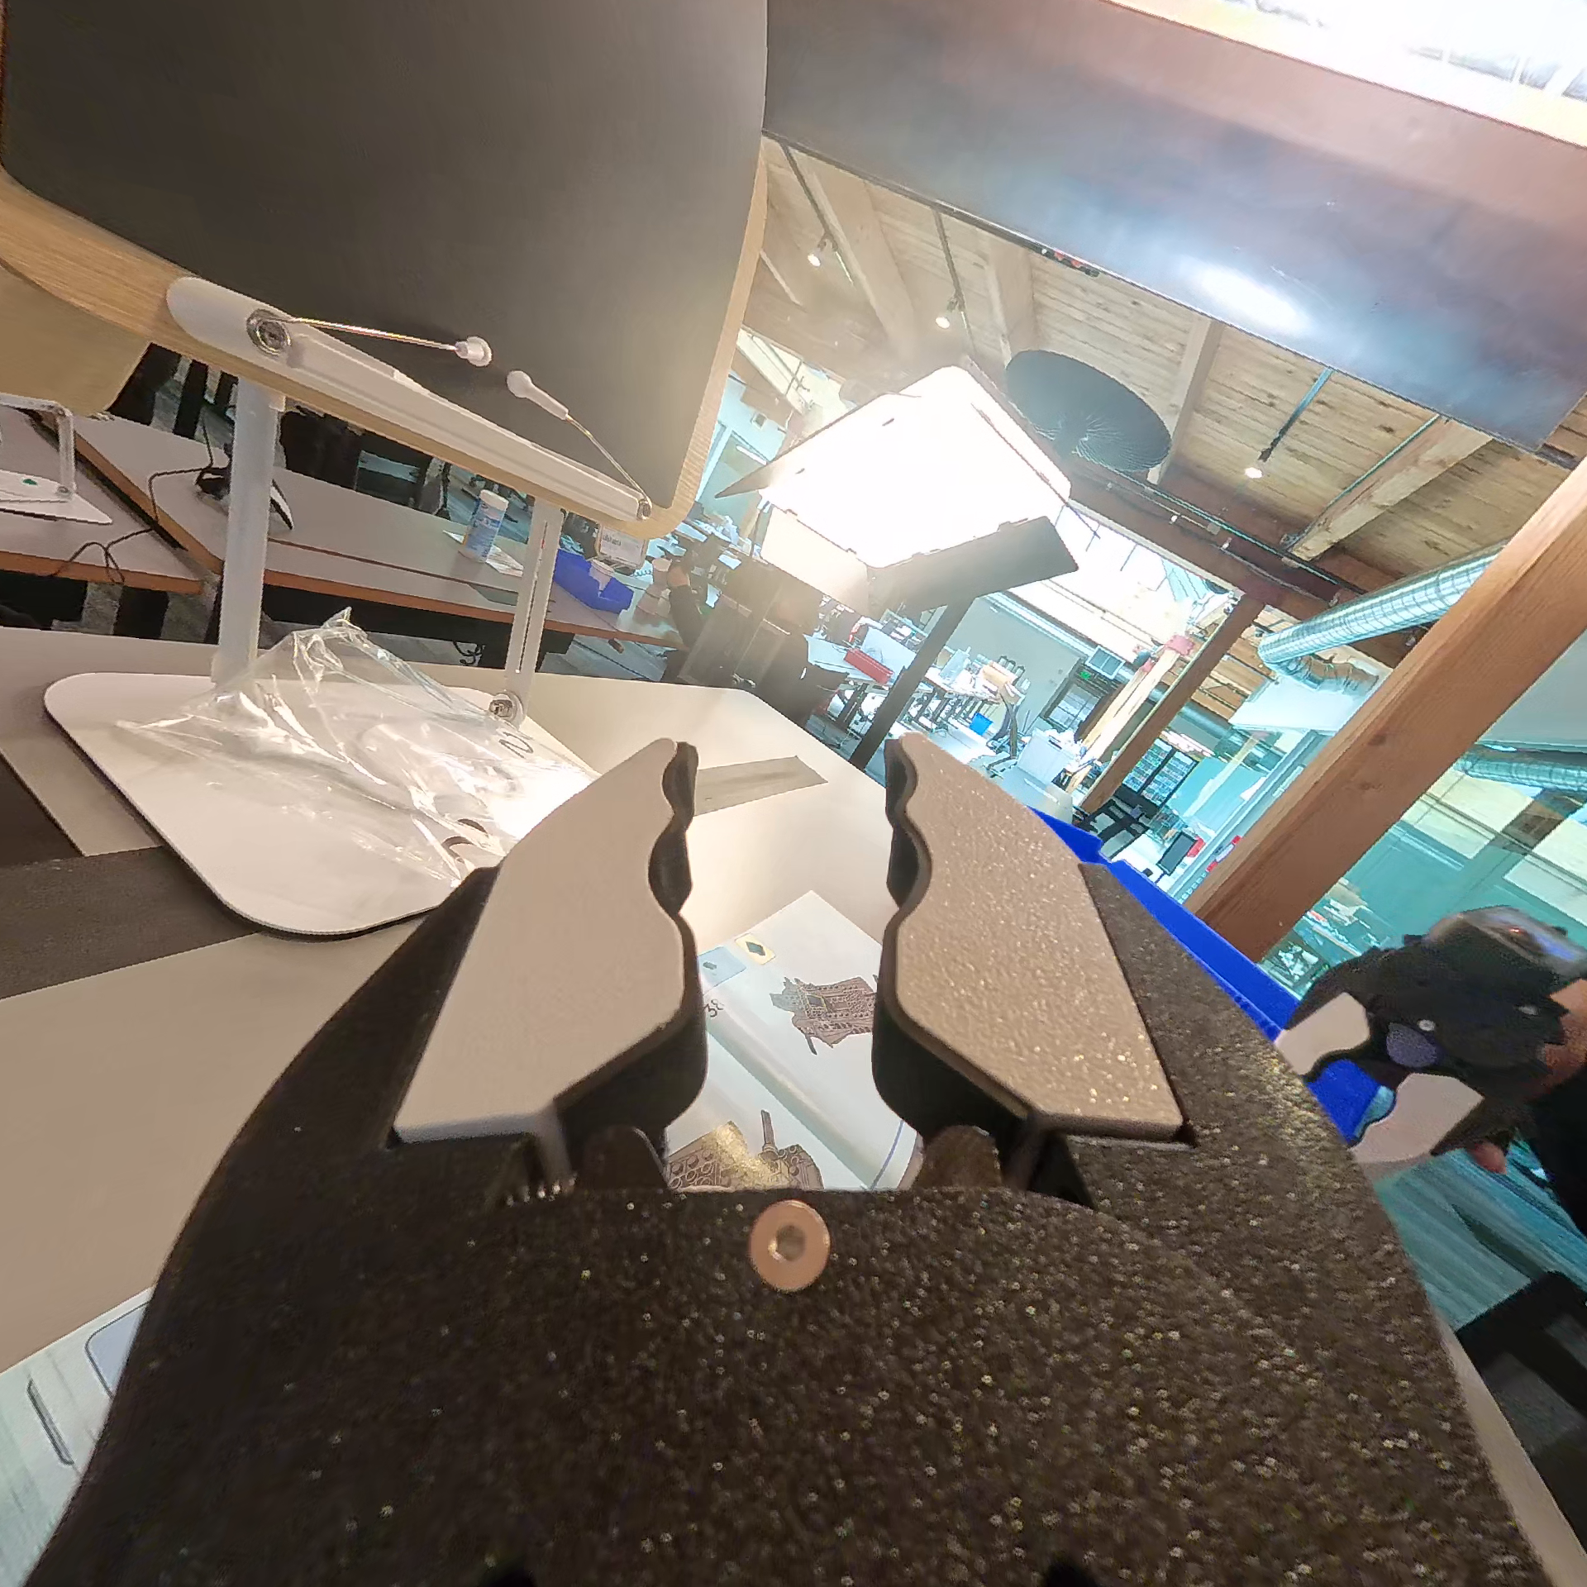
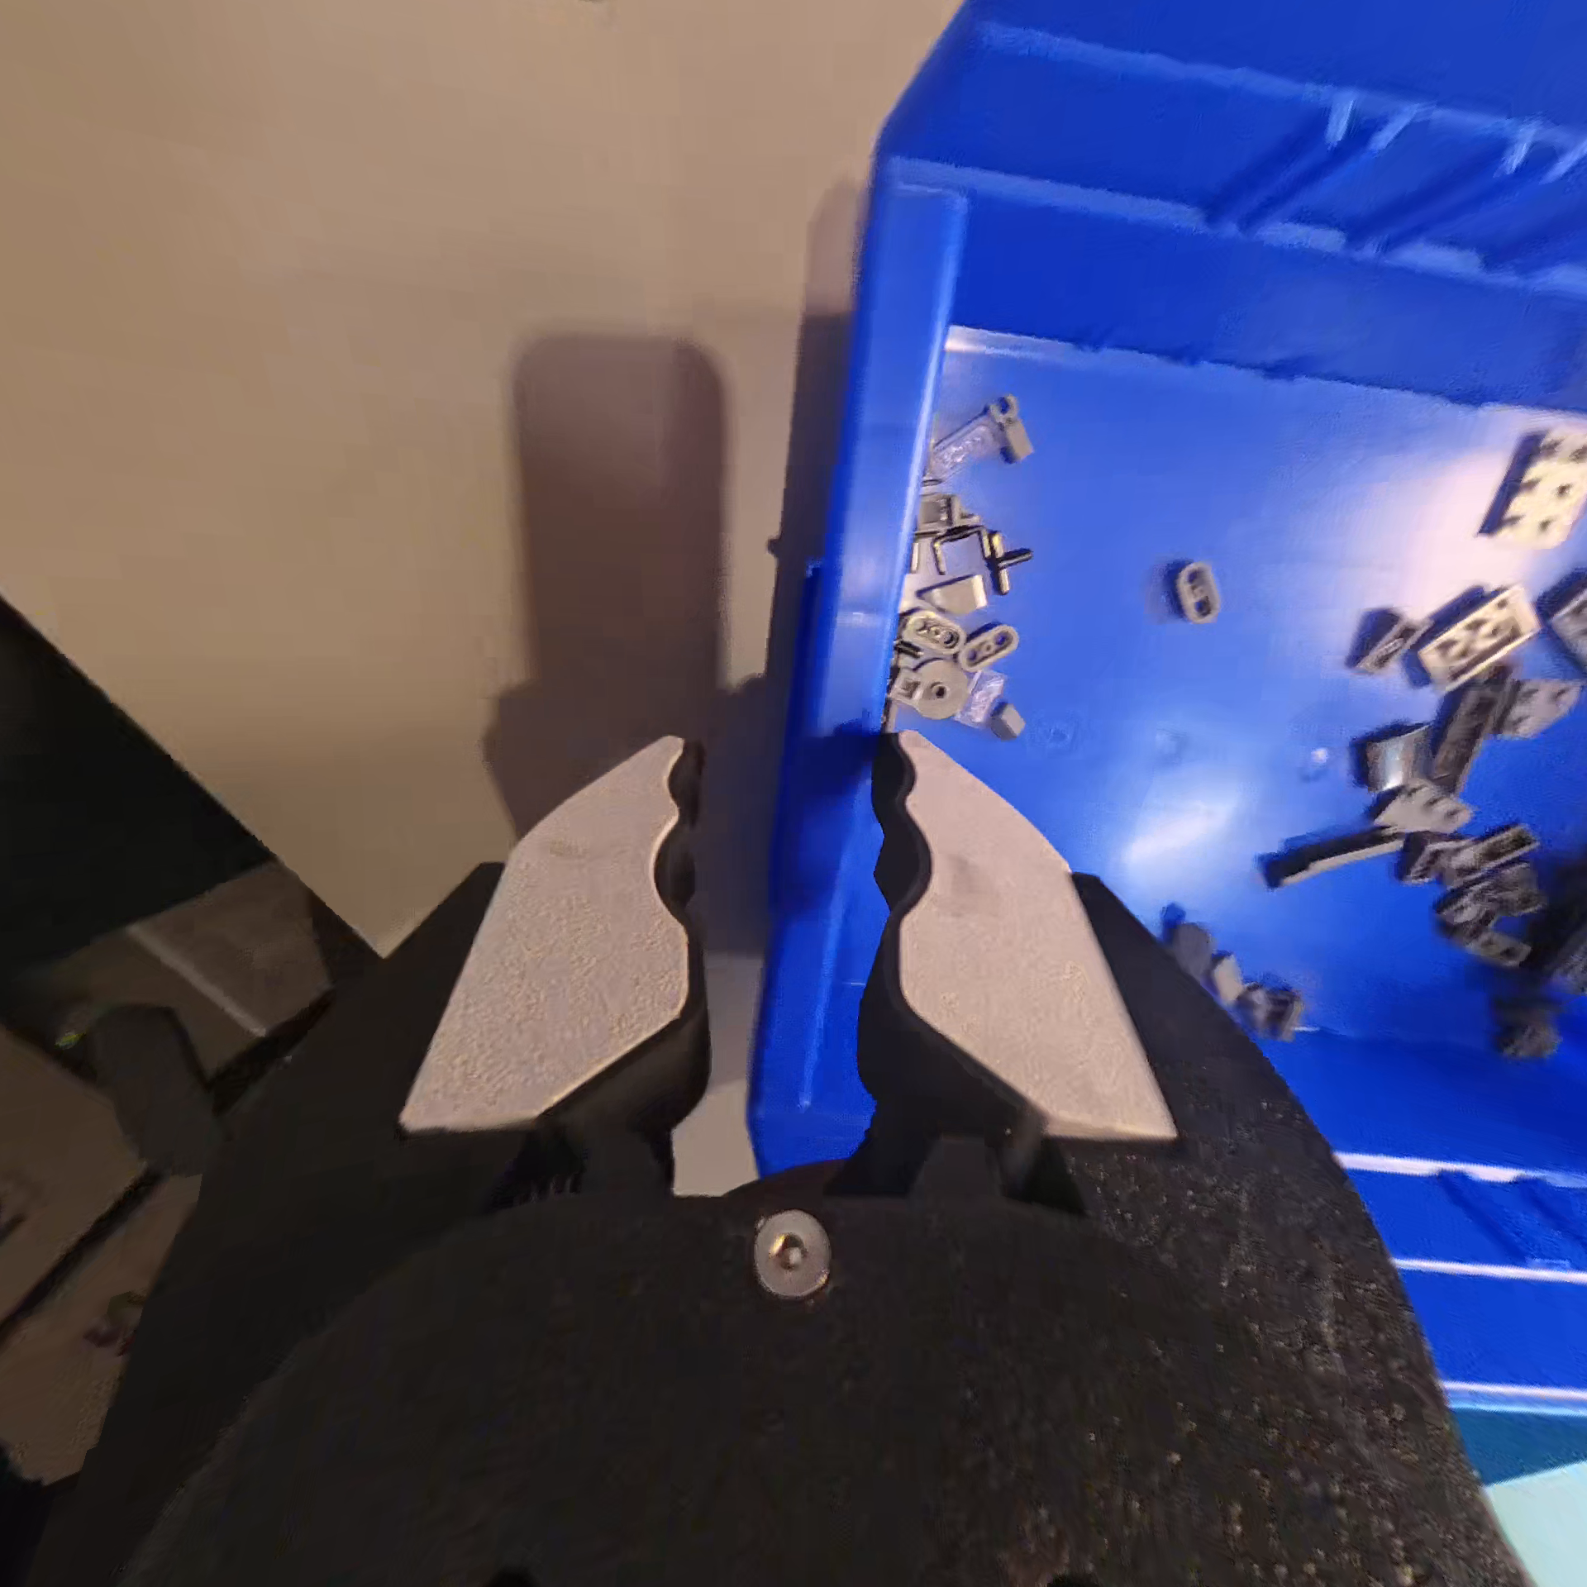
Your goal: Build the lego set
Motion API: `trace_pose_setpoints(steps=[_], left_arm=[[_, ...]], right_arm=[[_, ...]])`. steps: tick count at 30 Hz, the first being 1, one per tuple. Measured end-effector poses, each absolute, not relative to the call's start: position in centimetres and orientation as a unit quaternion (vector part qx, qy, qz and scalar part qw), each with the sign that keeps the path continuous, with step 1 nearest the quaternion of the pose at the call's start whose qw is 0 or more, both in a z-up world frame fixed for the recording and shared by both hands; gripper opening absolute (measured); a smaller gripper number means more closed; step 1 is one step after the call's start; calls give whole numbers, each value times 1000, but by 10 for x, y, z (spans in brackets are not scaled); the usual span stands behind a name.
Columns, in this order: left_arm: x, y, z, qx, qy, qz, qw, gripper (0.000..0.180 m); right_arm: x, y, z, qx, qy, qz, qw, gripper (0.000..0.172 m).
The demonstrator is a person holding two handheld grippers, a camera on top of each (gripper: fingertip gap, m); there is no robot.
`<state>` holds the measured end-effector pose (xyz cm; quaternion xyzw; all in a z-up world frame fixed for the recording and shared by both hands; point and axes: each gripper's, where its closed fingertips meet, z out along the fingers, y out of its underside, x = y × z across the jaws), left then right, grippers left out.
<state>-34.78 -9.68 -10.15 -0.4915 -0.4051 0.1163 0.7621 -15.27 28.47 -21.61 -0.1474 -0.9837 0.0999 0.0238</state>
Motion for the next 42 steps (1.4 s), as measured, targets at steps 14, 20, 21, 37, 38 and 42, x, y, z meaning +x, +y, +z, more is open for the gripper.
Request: trace_pose_setpoints(steps=[14,20,21,37,38,42], left_arm=[[-349,-95,-106,-495,-410,118,757,43],[-348,-90,-109,-505,-409,115,751,44],[-348,-90,-109,-505,-410,116,751,44],[-351,-87,-118,-518,-417,128,736,43],[-351,-88,-117,-516,-417,130,737,43],[-350,-96,-112,-506,-419,141,740,43]], right_arm=[[-128,279,-217,-79,-996,31,-28,43],[-139,266,-200,-58,-992,87,-69,31],[-148,270,-199,-64,-992,88,-60,31],[-189,255,-206,-49,-987,151,-15,27],[-189,252,-207,-48,-987,154,-16,26],[-189,245,-212,-45,-987,155,-16,26]])
